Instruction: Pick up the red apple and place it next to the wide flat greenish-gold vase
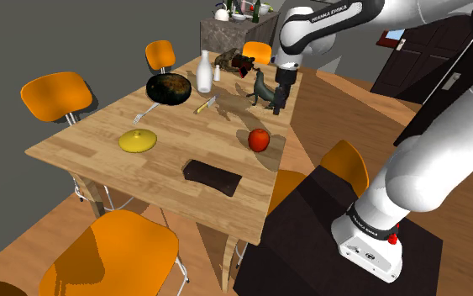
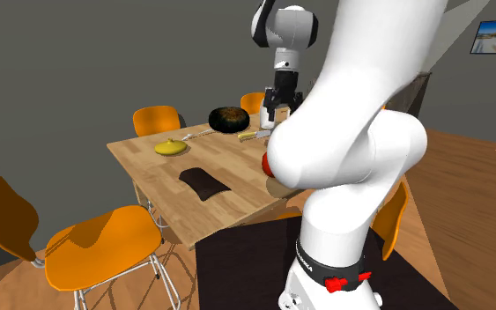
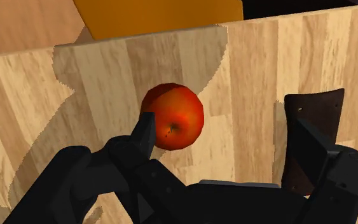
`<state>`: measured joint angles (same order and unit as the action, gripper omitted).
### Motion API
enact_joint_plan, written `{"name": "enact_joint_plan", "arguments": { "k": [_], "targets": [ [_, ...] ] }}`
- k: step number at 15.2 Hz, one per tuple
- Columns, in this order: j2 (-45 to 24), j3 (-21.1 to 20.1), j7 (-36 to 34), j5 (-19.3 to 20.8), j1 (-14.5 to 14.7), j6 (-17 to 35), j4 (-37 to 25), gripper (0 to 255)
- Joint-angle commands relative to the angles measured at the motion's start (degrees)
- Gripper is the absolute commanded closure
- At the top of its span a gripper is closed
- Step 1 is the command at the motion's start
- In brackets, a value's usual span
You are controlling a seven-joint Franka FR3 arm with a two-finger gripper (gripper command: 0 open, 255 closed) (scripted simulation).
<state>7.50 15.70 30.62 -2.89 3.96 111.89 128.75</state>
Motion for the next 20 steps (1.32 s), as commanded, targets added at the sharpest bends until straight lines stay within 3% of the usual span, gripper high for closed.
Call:
{"name": "enact_joint_plan", "arguments": {
  "k": [1, 8, 15, 20],
  "targets": [
    [-5.16, 0.42, 4.36, -1.15, 0.41, 1.09, -3.16, 0],
    [-21.65, -0.54, 17.13, -4.77, -0.23, 3.20, -14.65, 0],
    [-23.46, -0.98, 17.71, -5.67, -0.21, 8.29, -11.30, 0],
    [-23.64, -1.02, 17.77, -5.75, -0.21, 8.70, -11.05, 0]
  ]
}}
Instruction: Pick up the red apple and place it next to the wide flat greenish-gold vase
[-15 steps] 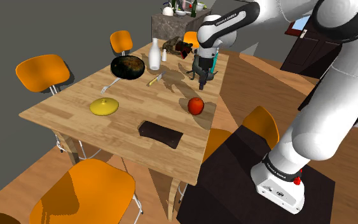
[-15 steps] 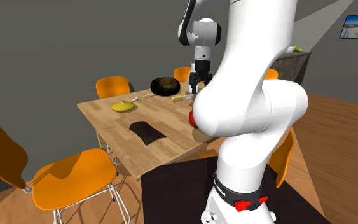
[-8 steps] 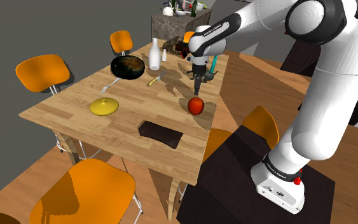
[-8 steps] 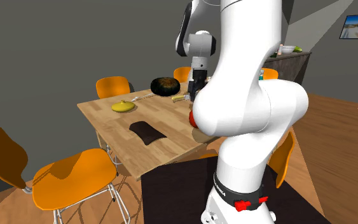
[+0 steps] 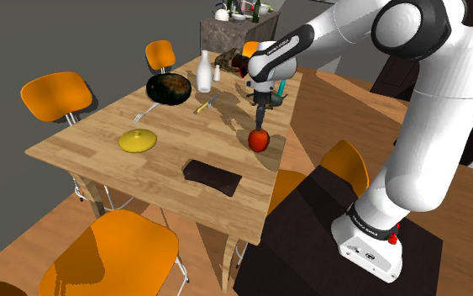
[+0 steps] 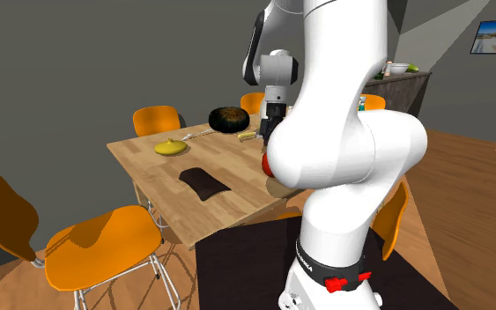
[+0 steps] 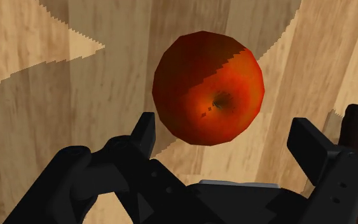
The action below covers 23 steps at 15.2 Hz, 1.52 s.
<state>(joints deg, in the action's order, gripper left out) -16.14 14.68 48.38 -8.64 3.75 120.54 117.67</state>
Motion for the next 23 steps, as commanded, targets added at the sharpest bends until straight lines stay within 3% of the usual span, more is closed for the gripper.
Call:
{"name": "enact_joint_plan", "arguments": {
  "k": [1, 3, 4, 13, 23],
  "targets": [
    [0.00, 0.00, 0.01, -0.01, 0.00, 0.05, 0.04, 0],
    [-0.01, 0.00, 0.01, -0.01, 0.00, 0.04, 0.02, 0],
    [-0.01, 0.00, 0.01, -0.01, 0.00, 0.04, 0.02, 255],
    [0.00, 0.00, 0.01, -0.01, 0.00, 0.05, 0.04, 255],
    [4.45, 0.49, -1.39, 1.67, 0.33, -6.59, -2.38, 255]
  ]
}}
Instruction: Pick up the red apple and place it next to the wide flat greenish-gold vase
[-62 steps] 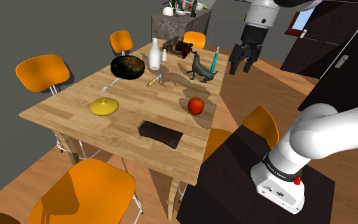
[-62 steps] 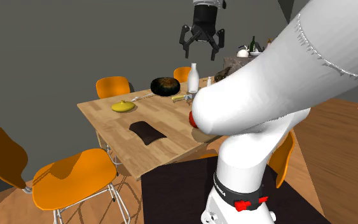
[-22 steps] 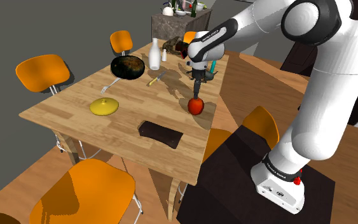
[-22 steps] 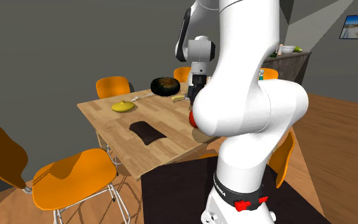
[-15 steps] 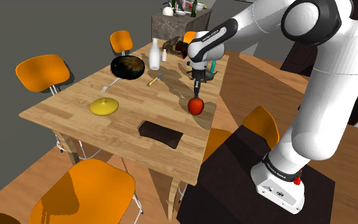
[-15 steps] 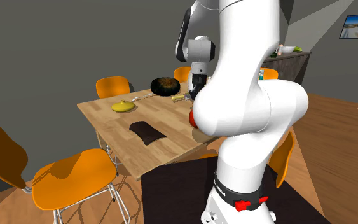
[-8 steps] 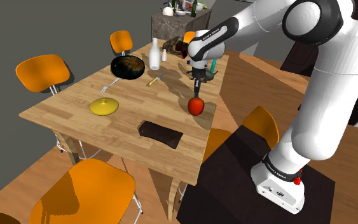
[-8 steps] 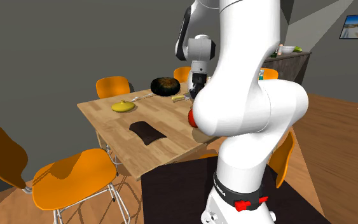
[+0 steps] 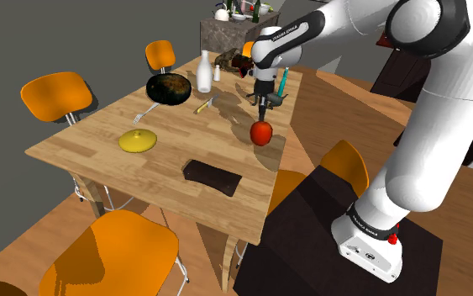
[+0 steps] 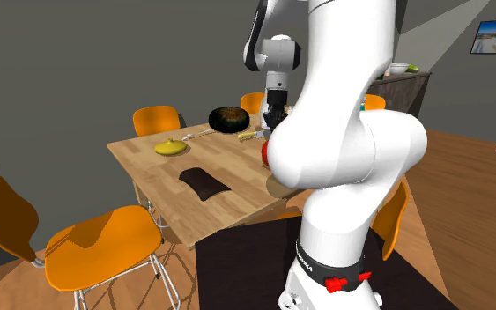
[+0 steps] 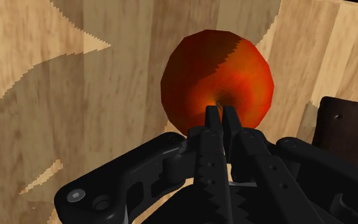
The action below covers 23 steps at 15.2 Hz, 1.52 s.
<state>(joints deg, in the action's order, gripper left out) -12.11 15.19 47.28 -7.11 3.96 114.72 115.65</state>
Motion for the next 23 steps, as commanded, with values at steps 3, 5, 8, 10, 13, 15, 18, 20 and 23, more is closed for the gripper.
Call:
{"name": "enact_joint_plan", "arguments": {
  "k": [3, 5, 8, 10, 13, 15, 18, 20, 23],
  "targets": [
    [1.57, 0.07, -0.66, 0.56, 0.19, -2.81, -1.33, 255],
    [2.28, 0.12, -0.89, 0.81, 0.22, -4.19, -2.04, 255],
    [3.26, 0.18, -1.22, 1.16, 0.27, -6.28, -3.20, 255],
    [3.86, 0.21, -1.43, 1.37, 0.30, -7.69, -4.04, 255],
    [4.68, 0.25, -1.72, 1.65, 0.33, -9.81, -5.40, 255],
    [5.17, 0.27, -1.90, 1.82, 0.34, -11.24, -6.36, 255],
    [5.81, 0.29, -2.15, 2.03, 0.36, -13.40, -7.92, 255],
    [6.18, 0.31, -2.30, 2.16, 0.37, -14.86, -9.02, 255],
    [6.65, 0.33, -2.51, 2.31, 0.37, -17.05, -10.77, 255]
  ]
}}
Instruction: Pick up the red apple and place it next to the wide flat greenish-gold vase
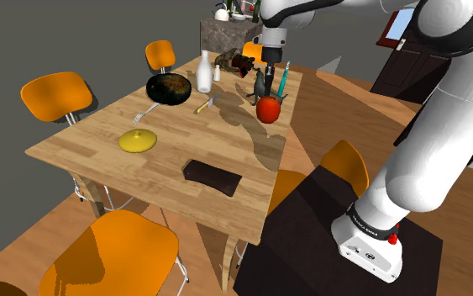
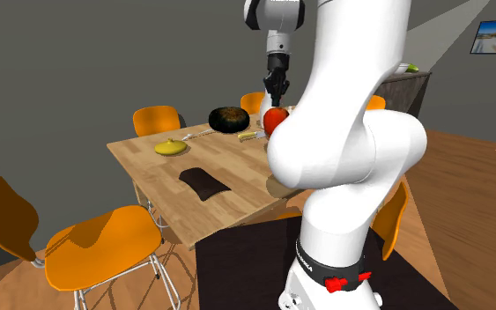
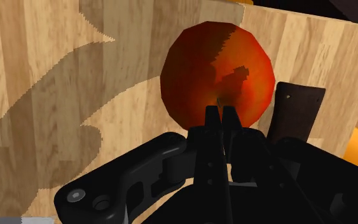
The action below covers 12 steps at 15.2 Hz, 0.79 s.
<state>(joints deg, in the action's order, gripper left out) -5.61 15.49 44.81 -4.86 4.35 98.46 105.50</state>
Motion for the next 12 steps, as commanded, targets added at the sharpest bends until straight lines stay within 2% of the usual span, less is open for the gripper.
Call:
{"name": "enact_joint_plan", "arguments": {
  "k": [1, 12],
  "targets": [
    [0.28, 0.03, -0.10, 0.10, -0.02, -1.53, -1.25, 255],
    [-5.88, -5.43, -11.58, -2.94, 6.33, -3.18, -9.96, 255]
  ]
}}
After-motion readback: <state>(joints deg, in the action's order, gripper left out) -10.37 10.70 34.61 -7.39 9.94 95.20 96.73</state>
